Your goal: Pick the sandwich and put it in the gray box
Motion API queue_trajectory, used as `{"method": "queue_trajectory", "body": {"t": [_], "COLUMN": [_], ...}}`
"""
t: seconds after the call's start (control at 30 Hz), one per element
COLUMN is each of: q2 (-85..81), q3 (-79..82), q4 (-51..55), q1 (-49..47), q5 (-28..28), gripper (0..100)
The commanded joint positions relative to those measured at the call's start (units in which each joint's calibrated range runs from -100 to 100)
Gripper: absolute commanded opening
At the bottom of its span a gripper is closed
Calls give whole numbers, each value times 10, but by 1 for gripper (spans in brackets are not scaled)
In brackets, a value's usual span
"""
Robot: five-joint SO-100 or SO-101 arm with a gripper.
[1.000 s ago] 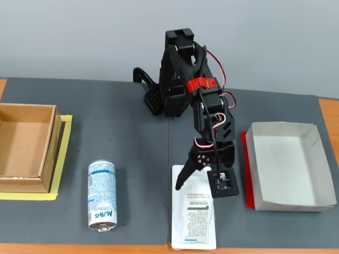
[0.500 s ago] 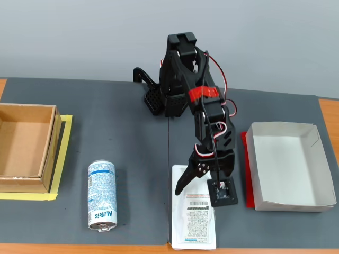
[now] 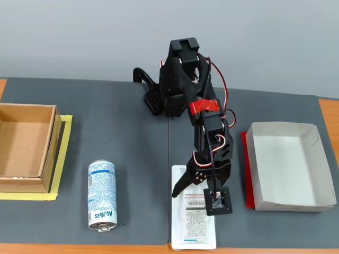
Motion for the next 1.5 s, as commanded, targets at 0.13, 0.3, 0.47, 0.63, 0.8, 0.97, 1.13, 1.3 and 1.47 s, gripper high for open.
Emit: {"method": "queue_trajectory", "body": {"t": [0.13, 0.3, 0.47, 0.63, 0.8, 0.97, 1.13, 1.3, 1.47], "q2": [-4, -2, -2, -2, -3, -5, -10, -13, -28], "q3": [-5, -4, -4, -4, -4, -4, -4, -4, -4], "q4": [-6, -6, -6, -6, -6, -6, -5, 0, 1], "q1": [11, 11, 11, 11, 11, 12, 20, 29, 33], "q5": [-2, -2, -1, -1, -1, -1, -1, 2, 1], "gripper": [42, 42, 42, 27, 10, 2, 2, 2, 2]}}
